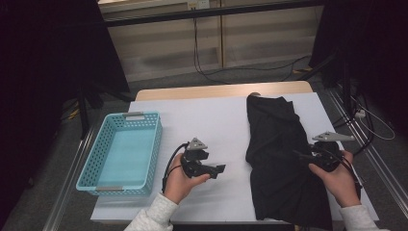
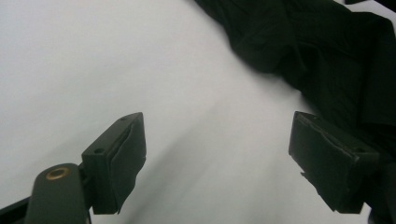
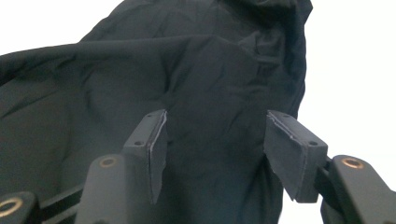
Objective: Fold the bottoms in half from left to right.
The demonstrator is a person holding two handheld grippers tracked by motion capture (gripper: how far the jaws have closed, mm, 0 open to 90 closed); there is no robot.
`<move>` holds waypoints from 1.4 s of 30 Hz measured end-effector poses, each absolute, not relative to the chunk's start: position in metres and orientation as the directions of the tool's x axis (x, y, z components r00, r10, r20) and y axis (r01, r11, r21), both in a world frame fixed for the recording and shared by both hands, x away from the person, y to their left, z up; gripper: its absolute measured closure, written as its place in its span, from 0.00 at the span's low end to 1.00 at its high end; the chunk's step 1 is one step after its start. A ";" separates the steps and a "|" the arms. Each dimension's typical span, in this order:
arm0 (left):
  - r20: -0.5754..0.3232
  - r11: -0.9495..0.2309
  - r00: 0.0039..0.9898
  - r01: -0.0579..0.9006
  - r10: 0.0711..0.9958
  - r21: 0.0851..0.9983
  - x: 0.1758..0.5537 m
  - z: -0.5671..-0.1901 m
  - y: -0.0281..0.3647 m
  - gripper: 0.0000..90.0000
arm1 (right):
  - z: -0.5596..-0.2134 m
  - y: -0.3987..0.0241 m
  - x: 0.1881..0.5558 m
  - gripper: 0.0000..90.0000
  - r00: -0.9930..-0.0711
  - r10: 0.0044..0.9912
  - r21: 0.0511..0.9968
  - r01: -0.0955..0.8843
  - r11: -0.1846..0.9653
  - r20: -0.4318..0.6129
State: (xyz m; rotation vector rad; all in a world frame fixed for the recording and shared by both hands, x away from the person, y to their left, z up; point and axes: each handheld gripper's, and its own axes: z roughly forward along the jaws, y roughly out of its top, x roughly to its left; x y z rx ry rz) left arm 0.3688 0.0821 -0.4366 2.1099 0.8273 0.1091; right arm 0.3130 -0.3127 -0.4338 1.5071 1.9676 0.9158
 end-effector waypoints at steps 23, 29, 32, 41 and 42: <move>-0.198 -0.412 0.737 0.556 0.647 0.722 0.385 -0.445 0.107 0.16 | -0.454 -0.278 0.262 0.46 -0.400 0.916 0.760 0.605 0.237 0.032; -0.190 -0.416 0.733 0.557 0.653 0.719 0.387 -0.447 0.108 0.16 | -0.463 -0.279 0.263 0.92 -0.441 0.898 0.740 0.611 0.283 0.020; -0.195 -0.410 0.727 0.565 0.659 0.716 0.388 -0.448 0.109 0.16 | -0.461 -0.285 0.260 0.99 -0.449 0.892 0.745 0.610 0.269 0.046; -0.194 -0.408 0.724 0.565 0.662 0.718 0.388 -0.447 0.110 0.17 | -0.450 -0.291 0.255 0.73 -0.417 0.908 0.773 0.589 0.235 0.042; -0.193 -0.408 0.724 0.564 0.662 0.718 0.388 -0.446 0.110 0.17 | -0.449 -0.288 0.256 0.67 -0.422 0.905 0.779 0.583 0.232 0.047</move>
